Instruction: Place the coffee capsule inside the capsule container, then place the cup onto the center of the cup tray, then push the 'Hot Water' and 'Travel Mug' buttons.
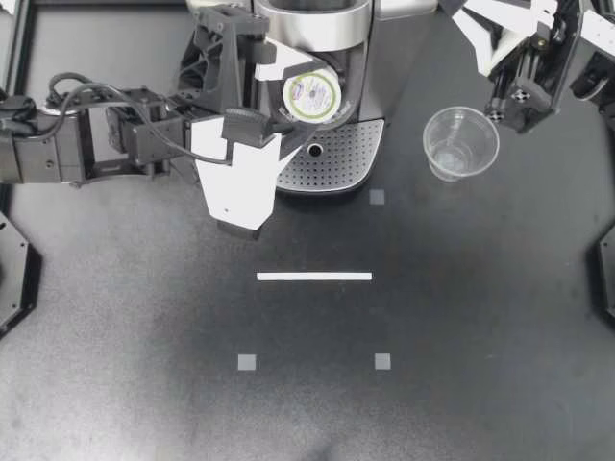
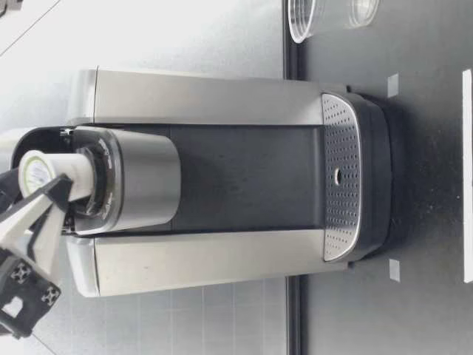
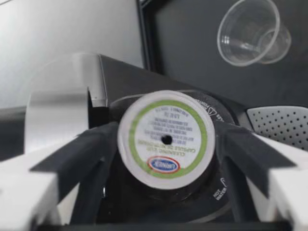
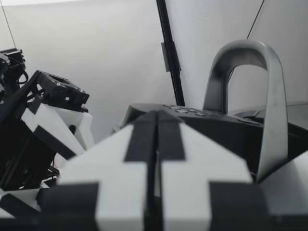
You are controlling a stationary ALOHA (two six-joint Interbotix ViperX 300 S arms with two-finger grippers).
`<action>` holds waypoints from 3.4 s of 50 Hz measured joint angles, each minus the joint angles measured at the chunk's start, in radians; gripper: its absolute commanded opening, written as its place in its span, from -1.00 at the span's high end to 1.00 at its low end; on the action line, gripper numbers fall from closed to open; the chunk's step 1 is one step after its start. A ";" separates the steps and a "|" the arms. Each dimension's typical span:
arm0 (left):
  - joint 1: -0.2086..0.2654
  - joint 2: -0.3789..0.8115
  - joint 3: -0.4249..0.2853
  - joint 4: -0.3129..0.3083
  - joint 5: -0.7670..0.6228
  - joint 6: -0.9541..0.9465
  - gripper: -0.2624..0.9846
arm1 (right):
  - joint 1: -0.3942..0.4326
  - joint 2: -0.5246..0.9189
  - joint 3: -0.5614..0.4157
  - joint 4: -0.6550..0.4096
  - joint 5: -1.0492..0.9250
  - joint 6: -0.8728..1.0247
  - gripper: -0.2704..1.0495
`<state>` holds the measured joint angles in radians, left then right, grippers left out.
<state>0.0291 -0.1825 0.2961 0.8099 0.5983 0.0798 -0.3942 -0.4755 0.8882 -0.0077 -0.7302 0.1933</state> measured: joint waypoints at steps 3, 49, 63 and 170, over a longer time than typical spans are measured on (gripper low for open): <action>0.000 0.003 0.000 0.000 0.000 -0.006 -0.63 | 0.000 0.000 0.000 0.000 0.000 0.000 0.43; -0.072 -0.179 0.284 0.003 -0.278 -0.391 -0.62 | -0.155 0.009 -0.149 0.029 0.265 -0.002 0.43; -0.072 -0.256 0.454 0.003 -0.469 -0.568 -0.62 | -0.202 0.114 -0.219 0.026 0.278 -0.003 0.43; -0.074 -0.264 0.569 -0.035 -0.586 -0.669 -0.62 | 0.012 0.172 -0.124 0.009 0.273 0.107 0.43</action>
<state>-0.0445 -0.4464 0.8652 0.7747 0.0123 -0.5890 -0.3820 -0.3037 0.7639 0.0015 -0.4571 0.3007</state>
